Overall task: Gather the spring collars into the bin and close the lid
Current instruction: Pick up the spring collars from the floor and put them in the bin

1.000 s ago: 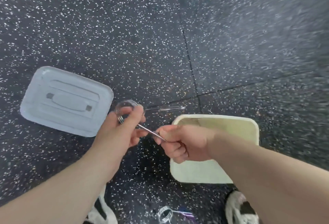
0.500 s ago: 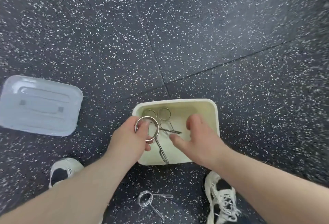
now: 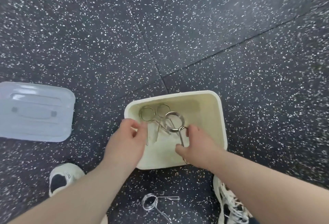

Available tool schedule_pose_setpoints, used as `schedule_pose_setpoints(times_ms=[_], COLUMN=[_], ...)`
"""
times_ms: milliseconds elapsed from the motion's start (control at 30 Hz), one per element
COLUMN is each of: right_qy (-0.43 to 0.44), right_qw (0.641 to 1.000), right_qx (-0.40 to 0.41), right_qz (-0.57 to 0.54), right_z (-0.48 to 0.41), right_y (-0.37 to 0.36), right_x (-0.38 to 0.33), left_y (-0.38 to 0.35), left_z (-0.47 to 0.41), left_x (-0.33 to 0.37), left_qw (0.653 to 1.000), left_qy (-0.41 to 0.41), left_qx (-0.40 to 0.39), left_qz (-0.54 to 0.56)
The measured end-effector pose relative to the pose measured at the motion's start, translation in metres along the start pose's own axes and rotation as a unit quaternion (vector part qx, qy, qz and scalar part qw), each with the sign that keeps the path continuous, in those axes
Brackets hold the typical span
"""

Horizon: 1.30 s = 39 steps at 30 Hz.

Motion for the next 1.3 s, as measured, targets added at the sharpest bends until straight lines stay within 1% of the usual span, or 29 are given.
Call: schedule_pose_setpoints(times_ms=[67, 133, 200, 300, 400, 467, 667, 800, 900, 967, 1067, 1133, 1200, 1267, 1300], right_qy=[-0.051, -0.089, -0.119, -0.150, -0.142, -0.129, -0.093, -0.085, -0.076, -0.068, -0.050, -0.046, -0.048, -0.053, -0.057], right_qw=[0.999, 0.996, 0.992, 0.986, 0.985, 0.985, 0.980, 0.976, 0.967, 0.966, 0.971, 0.974, 0.971, 0.969, 0.971], right_qx=[0.001, -0.007, 0.000, 0.051, 0.094, 0.116, 0.176, 0.202, 0.241, 0.242, 0.223, 0.202, 0.180, 0.142, 0.118], right_qz=[-0.002, -0.024, -0.050, -0.043, -0.015, -0.014, 0.019, 0.012, 0.030, 0.057, 0.070, 0.090, 0.150, 0.196, 0.199], right_z=[-0.024, -0.046, -0.065, -0.086, -0.098, -0.104, -0.117, -0.119, -0.112, -0.110, -0.113, -0.115, -0.116, -0.117, -0.117], right_y=[-0.007, -0.015, -0.023, -0.032, -0.041, -0.046, -0.061, -0.057, -0.053, -0.051, -0.049, -0.048, -0.045, -0.039, -0.035], right_x=[0.002, 0.000, -0.003, -0.006, -0.006, -0.005, -0.006, -0.009, -0.012, -0.014, -0.014, -0.012, -0.012, -0.014, -0.014], left_y=[0.012, 0.018, 0.017, 0.011, 0.002, -0.004, -0.008, -0.006, -0.003, 0.002, 0.005, 0.004, 0.003, 0.003, 0.004], left_z=[-0.006, -0.010, -0.012, -0.013, -0.016, -0.018, -0.022, -0.023, -0.025, -0.028, -0.031, -0.032, -0.032, -0.032, -0.032], left_x=[-0.018, -0.038, -0.054, -0.068, -0.068, -0.066, -0.065, -0.062, -0.057, -0.054, -0.051, -0.051, -0.051, -0.050, -0.048], left_qw=[0.998, 0.995, 0.993, 0.990, 0.989, 0.989, 0.991, 0.991, 0.992, 0.993, 0.994, 0.993, 0.992, 0.990, 0.988], left_qy=[0.010, 0.031, 0.048, 0.052, 0.038, 0.022, 0.019, 0.014, 0.002, -0.002, -0.002, -0.004, -0.009, -0.006, 0.000], left_qx=[0.027, 0.019, -0.017, -0.076, -0.106, -0.111, -0.088, -0.075, -0.056, -0.036, -0.021, -0.022, -0.029, -0.046, -0.058], left_qz=[-0.061, -0.096, -0.111, -0.108, -0.091, -0.095, -0.100, -0.111, -0.109, -0.109, -0.109, -0.113, -0.122, -0.134, -0.142])
Point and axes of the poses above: each hand's wrist, its own z-axis away from the middle knuckle, its own y-axis out of the back of the hand, x = y × z, the point moved 5 cm from there along -z, towards the middle knuckle, and after that the axes turned 14 degrees about -y, right-handed, at the moved point
